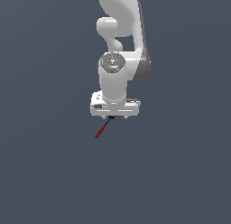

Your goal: Pick up the object and move it to a goal position.

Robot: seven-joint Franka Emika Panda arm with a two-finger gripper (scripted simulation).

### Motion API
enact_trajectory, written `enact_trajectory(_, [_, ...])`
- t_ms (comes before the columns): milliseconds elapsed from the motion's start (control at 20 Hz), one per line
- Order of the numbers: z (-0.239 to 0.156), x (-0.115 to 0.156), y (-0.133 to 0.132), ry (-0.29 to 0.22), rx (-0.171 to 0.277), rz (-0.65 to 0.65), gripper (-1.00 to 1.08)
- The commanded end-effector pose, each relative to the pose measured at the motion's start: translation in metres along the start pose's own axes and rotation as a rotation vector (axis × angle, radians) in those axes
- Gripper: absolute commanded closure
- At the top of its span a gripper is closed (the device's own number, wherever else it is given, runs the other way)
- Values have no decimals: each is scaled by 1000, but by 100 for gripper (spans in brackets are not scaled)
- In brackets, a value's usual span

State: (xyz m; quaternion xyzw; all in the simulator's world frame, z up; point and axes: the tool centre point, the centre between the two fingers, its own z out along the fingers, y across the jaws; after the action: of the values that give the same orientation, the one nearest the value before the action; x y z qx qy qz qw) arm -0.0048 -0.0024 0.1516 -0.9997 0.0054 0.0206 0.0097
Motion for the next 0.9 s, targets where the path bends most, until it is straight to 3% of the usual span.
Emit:
enact_trajectory(0, [0, 0, 0, 0, 0, 0, -92])
enact_trajectory(400, [-20, 12, -6, 50, 8, -11, -92])
enact_trajectory(850, [-12, 10, -3, 50, 9, 22, -92])
